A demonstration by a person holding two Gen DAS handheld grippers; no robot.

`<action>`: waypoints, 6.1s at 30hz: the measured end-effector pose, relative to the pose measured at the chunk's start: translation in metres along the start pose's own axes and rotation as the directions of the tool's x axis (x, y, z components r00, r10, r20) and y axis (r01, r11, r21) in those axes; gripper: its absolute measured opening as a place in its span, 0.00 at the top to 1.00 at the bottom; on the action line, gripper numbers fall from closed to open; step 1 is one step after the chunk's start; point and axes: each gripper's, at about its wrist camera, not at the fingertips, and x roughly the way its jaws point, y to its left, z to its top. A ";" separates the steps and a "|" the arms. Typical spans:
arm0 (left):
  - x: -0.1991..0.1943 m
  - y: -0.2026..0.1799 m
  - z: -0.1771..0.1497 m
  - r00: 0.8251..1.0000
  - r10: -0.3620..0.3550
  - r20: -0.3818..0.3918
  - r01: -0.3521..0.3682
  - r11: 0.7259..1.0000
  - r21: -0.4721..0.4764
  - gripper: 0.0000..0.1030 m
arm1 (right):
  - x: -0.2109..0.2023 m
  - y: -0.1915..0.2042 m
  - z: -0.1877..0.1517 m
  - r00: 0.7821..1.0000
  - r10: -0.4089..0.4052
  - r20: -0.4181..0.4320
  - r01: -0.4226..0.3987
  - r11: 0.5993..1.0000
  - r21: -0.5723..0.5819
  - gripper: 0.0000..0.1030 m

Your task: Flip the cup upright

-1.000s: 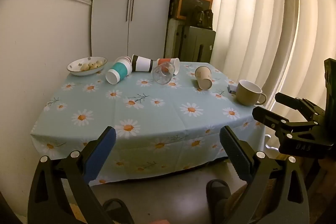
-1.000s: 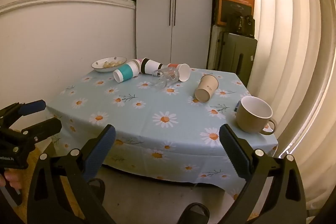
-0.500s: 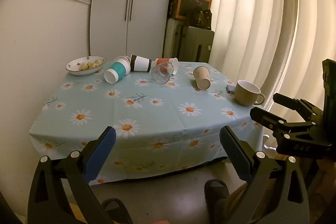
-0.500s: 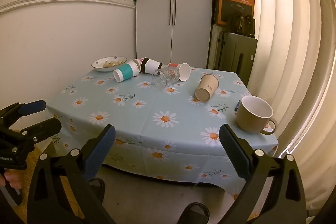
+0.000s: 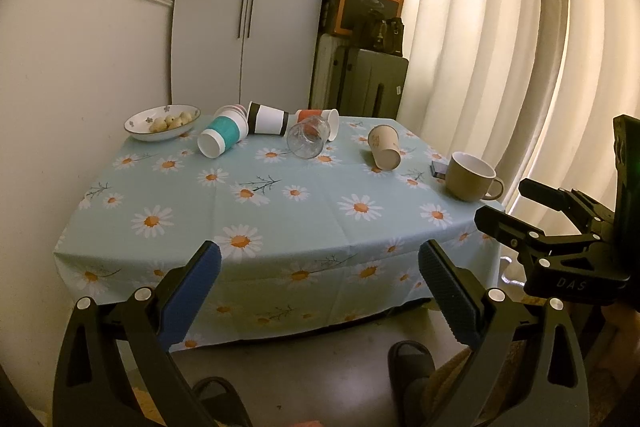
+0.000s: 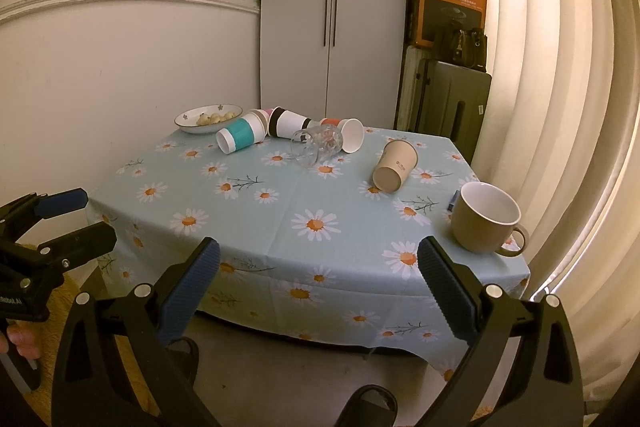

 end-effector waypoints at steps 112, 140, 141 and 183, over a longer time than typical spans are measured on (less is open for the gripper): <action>0.327 0.179 0.186 0.694 -0.095 -0.714 0.087 0.995 -0.048 0.43 | 0.315 -0.049 0.129 0.629 0.699 -0.339 -0.290 0.616 0.732 0.18; 0.270 0.100 0.080 0.711 -0.397 -0.581 0.038 0.845 -0.533 0.24 | 0.273 -0.087 0.083 0.591 0.723 -0.357 -0.271 0.595 0.756 0.18; 0.269 0.099 0.082 0.713 -0.393 -0.581 0.039 0.849 -0.527 0.24 | 0.273 -0.088 0.084 0.591 0.724 -0.354 -0.272 0.593 0.758 0.18; 0.152 0.143 0.040 0.822 -0.428 -0.377 0.147 0.797 -0.585 0.24 | 0.326 0.025 0.088 0.536 0.572 -0.621 -0.291 0.816 0.500 0.38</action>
